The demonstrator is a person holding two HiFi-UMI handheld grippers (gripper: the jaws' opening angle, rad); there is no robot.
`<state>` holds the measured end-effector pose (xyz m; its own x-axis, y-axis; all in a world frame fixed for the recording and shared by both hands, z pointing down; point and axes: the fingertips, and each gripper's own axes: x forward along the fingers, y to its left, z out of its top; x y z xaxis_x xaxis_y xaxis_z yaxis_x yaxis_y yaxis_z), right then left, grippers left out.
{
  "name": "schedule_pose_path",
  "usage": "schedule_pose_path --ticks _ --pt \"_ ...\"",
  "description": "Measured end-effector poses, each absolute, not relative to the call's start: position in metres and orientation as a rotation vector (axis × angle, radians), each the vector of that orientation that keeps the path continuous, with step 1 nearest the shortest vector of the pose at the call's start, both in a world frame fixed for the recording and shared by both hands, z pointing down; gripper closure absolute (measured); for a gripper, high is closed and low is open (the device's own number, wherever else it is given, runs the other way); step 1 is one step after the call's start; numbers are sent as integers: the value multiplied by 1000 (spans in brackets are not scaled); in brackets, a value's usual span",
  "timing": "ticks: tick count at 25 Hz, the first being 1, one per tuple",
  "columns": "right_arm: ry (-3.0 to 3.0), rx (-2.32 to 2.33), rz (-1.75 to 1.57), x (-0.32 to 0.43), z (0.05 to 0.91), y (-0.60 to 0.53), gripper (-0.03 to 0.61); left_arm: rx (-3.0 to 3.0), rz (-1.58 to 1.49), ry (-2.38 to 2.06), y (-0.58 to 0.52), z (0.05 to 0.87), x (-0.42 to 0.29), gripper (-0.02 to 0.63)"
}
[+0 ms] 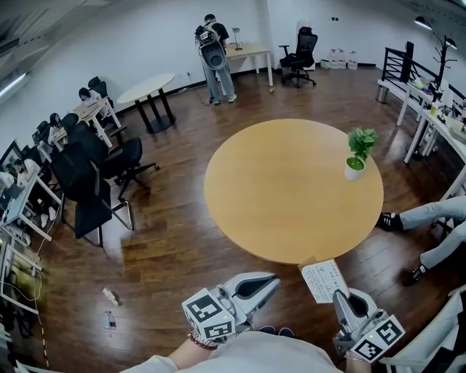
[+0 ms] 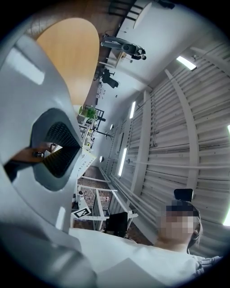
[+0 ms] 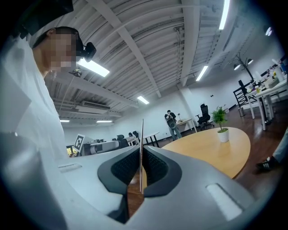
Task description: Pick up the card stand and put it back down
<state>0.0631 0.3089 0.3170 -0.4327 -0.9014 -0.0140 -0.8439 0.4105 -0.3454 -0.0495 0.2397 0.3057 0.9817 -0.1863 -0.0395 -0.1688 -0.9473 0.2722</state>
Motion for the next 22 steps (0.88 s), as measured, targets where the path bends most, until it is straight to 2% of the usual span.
schedule_pose_path --ticks 13,22 --pt "2484 -1565 -464 61 327 308 557 2831 -112 -219 242 314 -41 612" --pt "2485 -1598 -516 45 343 268 557 2793 -93 -255 209 334 -68 612"
